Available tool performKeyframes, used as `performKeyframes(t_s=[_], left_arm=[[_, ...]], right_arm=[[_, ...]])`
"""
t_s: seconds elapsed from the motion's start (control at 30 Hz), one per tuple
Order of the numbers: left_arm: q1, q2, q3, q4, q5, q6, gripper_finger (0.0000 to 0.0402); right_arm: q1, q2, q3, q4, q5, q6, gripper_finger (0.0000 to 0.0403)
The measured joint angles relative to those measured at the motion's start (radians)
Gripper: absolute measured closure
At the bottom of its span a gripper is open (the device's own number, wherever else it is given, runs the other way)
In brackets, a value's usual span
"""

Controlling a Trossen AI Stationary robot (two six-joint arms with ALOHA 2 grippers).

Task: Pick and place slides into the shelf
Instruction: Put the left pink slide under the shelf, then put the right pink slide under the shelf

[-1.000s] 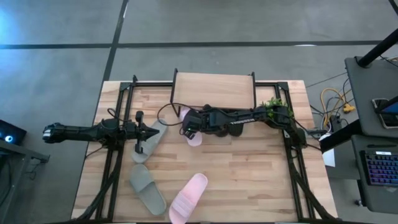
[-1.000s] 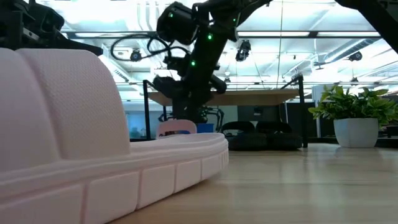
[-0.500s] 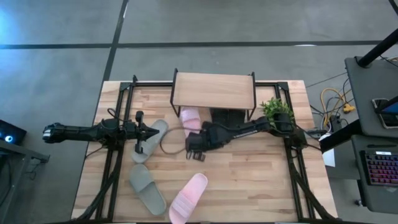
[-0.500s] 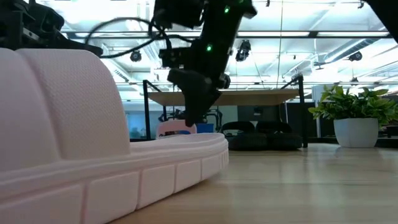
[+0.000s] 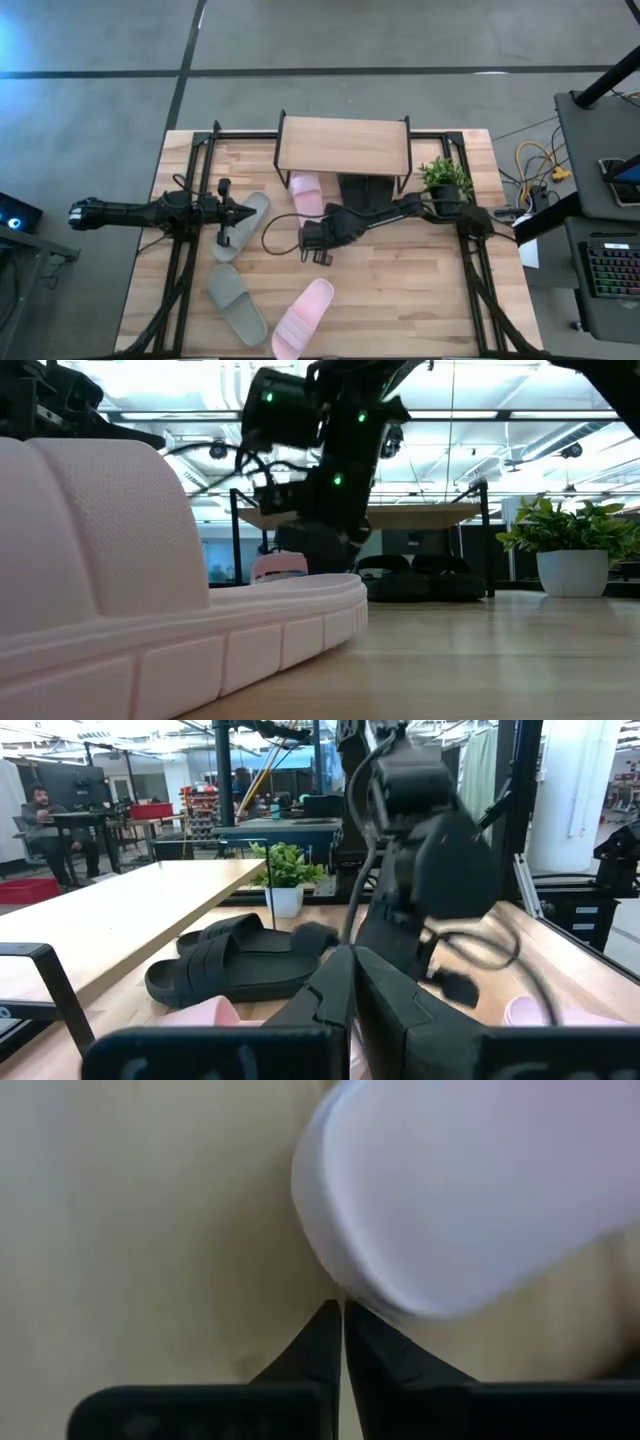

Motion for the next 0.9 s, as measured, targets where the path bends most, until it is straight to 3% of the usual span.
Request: performKeyframes(t_s=[0.33,0.53,0.67,0.9], left_arm=[[0.0,0.001,0.0,0.0,0.0,0.0,0.0402],[0.0,0.001,0.0,0.001,0.0,0.0,0.0402],[0.0,0.001,0.0,0.001,0.0,0.0,0.0402],[0.0,0.0,0.0,0.002,0.0,0.0,0.0402]], right_arm=[[-0.012,0.013,0.019,0.098,0.144,-0.054,0.0394],[-0.051,0.012,0.021,0.174,0.131,-0.035,0.0394],[-0.056,0.012,0.039,0.14,0.024,-0.043,0.0394],[-0.032,0.01,0.053,0.037,-0.414,-0.023,0.0394]])
